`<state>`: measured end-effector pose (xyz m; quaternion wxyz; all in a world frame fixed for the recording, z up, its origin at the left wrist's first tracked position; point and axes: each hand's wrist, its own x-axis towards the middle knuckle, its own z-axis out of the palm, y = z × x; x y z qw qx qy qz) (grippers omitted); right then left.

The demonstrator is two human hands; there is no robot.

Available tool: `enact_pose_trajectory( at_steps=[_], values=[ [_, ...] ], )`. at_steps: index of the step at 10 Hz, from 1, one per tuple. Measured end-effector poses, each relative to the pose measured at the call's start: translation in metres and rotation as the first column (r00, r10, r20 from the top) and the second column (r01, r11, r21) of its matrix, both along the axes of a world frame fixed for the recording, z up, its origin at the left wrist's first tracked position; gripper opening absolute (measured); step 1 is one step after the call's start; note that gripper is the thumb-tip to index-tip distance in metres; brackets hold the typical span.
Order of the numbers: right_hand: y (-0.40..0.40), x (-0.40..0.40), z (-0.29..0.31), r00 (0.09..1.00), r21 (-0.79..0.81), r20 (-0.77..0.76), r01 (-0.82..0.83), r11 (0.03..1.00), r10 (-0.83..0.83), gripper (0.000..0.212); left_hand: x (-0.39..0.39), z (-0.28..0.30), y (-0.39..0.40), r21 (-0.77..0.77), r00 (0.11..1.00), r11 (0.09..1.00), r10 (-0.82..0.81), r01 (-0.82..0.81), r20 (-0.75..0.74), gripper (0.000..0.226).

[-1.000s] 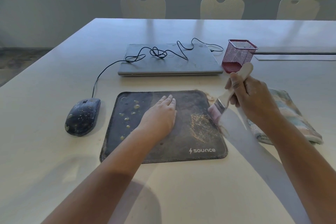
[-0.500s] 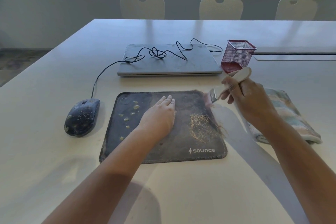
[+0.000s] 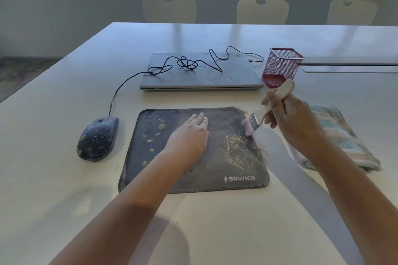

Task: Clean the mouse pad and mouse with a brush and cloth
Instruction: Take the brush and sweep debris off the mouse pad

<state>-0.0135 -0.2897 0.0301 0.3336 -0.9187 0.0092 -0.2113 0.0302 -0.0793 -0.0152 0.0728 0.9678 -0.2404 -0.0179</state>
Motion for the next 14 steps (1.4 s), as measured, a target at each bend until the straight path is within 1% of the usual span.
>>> enact_pose_trajectory(
  at_steps=[1, 2, 3, 4, 5, 6, 7, 8, 9, 10, 11, 12, 13, 14],
  values=[
    [-0.004, -0.001, 0.003, 0.999, -0.04, -0.018, 0.033, 0.999, -0.034, 0.044, -0.001, 0.001, 0.0, 0.001, 1.0, 1.0, 0.003, -0.003, 0.003, 0.049],
    [-0.005, -0.002, 0.006, 0.998, 0.013, 0.042, 0.037, 0.999, -0.037, 0.044, -0.001, 0.001, -0.001, 0.009, 1.0, 1.0, -0.004, 0.004, 0.007, 0.049],
    [0.006, -0.005, 0.008, 0.976, 0.306, 0.106, -0.214, 0.928, 0.19, 0.038, 0.0, 0.001, 0.0, 0.016, 1.0, 1.0, -0.005, 0.005, 0.008, 0.049],
    [0.017, -0.009, 0.006, 0.898, 0.483, 0.089, -0.417, 0.77, 0.431, 0.035, 0.0, 0.001, -0.001, 0.014, 1.0, 1.0, -0.002, 0.002, 0.009, 0.049],
    [0.02, -0.012, -0.001, 0.807, 0.43, -0.033, -0.521, 0.738, 0.589, 0.034, 0.0, 0.001, -0.001, 0.012, 1.0, 1.0, -0.005, 0.005, 0.009, 0.049],
    [0.012, -0.009, -0.001, 0.874, 0.22, -0.069, -0.458, 0.862, 0.482, 0.039, 0.0, 0.001, -0.001, 0.011, 1.0, 1.0, -0.002, 0.002, 0.006, 0.049],
    [-0.005, -0.003, 0.002, 0.99, -0.08, 0.016, -0.138, 0.987, 0.14, 0.048, 0.0, 0.0, 0.0, 0.011, 1.0, 1.0, -0.003, 0.003, 0.012, 0.049],
    [-0.005, -0.003, 0.003, 0.988, 0.002, 0.06, -0.146, 0.989, 0.145, 0.046, 0.0, 0.0, 0.0, 0.017, 1.0, 1.0, -0.006, 0.006, 0.025, 0.049],
    [0.007, -0.009, 0.003, 0.911, 0.235, 0.022, -0.406, 0.883, 0.412, 0.04, -0.001, 0.0, 0.0, 0.01, 1.0, 1.0, -0.007, 0.007, 0.03, 0.049],
    [0.008, -0.008, 0.0, 0.92, 0.085, -0.05, -0.383, 0.92, 0.388, 0.047, -0.001, 0.0, 0.0, 0.015, 0.999, 1.0, -0.01, 0.01, 0.034, 0.049],
    [-0.002, -0.004, 0.0, 0.997, -0.142, 0.034, -0.064, 0.988, 0.07, 0.046, -0.001, 0.0, 0.0, 0.023, 0.999, 1.0, -0.011, 0.011, 0.032, 0.049],
    [-0.006, -0.002, 0.0, 0.989, -0.091, 0.145, 0.029, 0.995, -0.016, 0.041, -0.001, 0.0, 0.001, 0.015, 1.0, 1.0, -0.006, 0.005, 0.021, 0.05],
    [-0.002, -0.002, 0.001, 0.983, 0.177, 0.115, -0.164, 0.97, 0.145, 0.039, -0.001, 0.0, 0.0, 0.014, 1.0, 1.0, -0.005, 0.004, 0.018, 0.05],
    [0.003, -0.002, -0.002, 0.981, 0.037, 0.037, -0.191, 0.981, 0.19, 0.044, 0.0, 0.0, 0.0, 0.024, 1.0, 1.0, -0.012, 0.012, 0.027, 0.05]
  ],
)
